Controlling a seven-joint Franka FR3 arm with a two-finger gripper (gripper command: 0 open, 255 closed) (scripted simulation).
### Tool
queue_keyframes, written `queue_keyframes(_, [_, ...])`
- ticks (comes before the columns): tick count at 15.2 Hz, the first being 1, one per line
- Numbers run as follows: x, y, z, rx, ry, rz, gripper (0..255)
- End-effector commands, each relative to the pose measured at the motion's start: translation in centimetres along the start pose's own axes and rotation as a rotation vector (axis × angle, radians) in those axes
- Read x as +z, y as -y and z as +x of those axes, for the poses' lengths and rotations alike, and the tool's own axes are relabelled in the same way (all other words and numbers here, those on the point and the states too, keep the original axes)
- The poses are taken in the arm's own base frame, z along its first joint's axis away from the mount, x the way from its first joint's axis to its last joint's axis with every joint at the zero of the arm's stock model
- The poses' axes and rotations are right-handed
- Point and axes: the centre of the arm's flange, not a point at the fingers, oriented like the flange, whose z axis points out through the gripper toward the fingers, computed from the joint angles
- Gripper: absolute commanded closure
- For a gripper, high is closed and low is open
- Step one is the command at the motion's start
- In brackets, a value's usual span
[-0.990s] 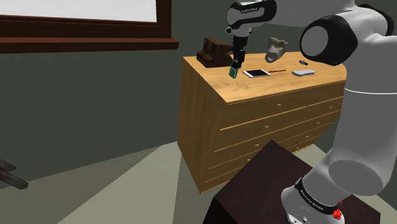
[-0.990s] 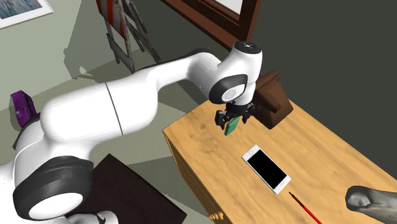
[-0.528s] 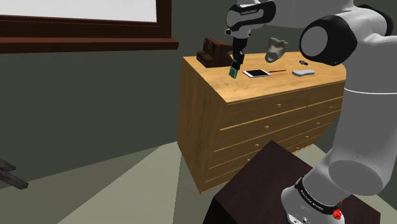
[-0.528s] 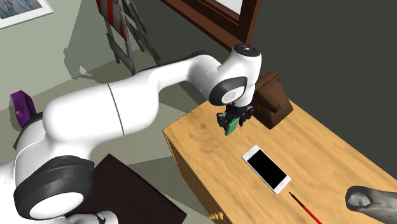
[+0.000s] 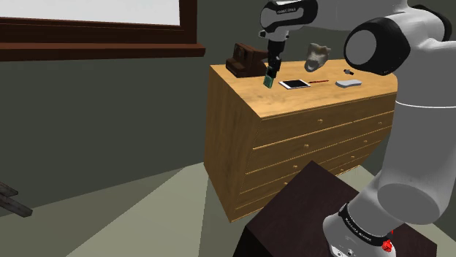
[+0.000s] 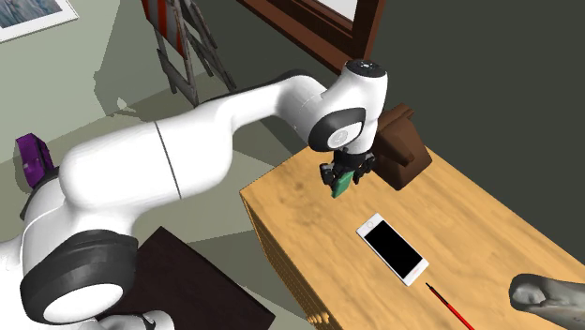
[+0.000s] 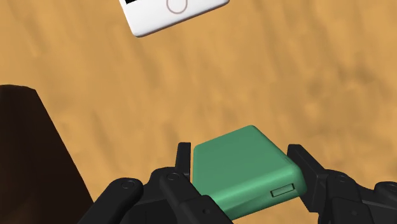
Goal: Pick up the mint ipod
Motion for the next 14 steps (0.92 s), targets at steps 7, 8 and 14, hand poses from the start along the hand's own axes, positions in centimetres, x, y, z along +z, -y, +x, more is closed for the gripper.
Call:
queue_keyframes(7, [-4.0,0.0,-0.6,0.0,0.0,0.0,255])
queue_keyframes(8, [-4.5,0.0,-0.7,0.0,0.0,0.0,255])
queue_keyframes(14, [-6.7,0.0,-0.9,0.0,0.0,0.0,255])
